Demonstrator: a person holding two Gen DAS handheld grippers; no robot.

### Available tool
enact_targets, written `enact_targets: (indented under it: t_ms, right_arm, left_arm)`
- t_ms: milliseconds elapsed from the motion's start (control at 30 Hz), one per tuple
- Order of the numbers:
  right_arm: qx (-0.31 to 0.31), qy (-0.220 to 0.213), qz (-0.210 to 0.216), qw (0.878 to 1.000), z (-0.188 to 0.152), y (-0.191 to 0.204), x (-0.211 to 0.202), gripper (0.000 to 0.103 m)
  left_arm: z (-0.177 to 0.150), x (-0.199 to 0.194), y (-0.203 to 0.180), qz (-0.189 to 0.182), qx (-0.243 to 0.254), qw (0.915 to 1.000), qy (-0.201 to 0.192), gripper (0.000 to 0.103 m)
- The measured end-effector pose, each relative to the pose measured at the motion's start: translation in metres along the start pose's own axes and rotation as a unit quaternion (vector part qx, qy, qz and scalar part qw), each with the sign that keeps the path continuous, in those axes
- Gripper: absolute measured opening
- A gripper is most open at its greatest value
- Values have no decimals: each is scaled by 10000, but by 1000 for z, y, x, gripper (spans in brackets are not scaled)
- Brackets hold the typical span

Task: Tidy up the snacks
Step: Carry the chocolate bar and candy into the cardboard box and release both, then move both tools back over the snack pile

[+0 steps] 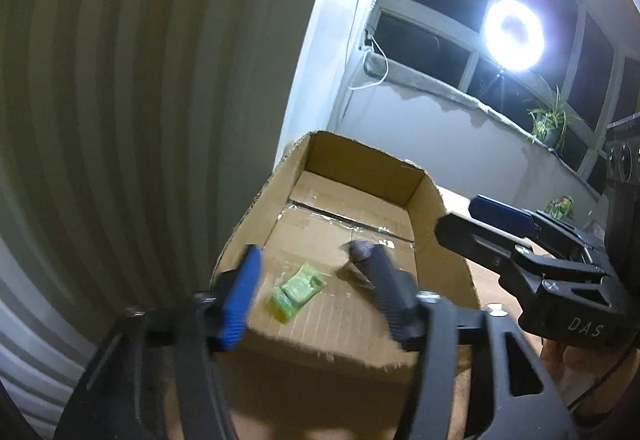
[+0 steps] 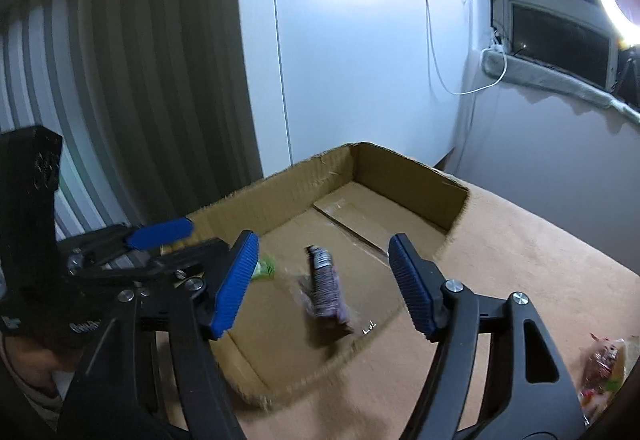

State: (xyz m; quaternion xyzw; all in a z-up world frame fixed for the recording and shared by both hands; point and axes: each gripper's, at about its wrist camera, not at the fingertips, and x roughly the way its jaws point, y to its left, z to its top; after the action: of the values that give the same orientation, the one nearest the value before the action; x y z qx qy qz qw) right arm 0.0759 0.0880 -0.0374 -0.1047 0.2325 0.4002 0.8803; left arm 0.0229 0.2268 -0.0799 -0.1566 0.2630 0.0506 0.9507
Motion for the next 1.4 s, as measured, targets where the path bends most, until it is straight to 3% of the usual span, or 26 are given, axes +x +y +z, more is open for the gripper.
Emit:
enact_targets:
  t_ms: [100, 233, 367, 467, 800, 1400]
  right_arm:
    - [-29, -90, -104, 9999, -5, 1, -12, 73]
    - [17, -312, -273, 9991, -10, 3, -31, 85]
    - [244, -304, -212, 9990, -13, 1, -46, 85]
    - [310, -331, -201, 9988, -19, 1, -57, 85]
    - [388, -308, -429, 9979, -53, 0, -96, 85]
    - [863, -345, -706, 9932, -104, -41, -152, 85]
  left_arm:
    - [-2, -9, -3, 5, -10, 10000, -56, 65]
    - [-2, -16, -8, 14, 10, 10000, -96, 72]
    - [-3, -28, -9, 100, 1, 9998, -150, 73]
    - [-1, -40, -12, 218, 16, 9994, -274, 80]
    - [-1, -60, -35, 510, 219, 9975, -433, 82]
    - [-15, -49, -116, -34, 910, 9957, -147, 82]
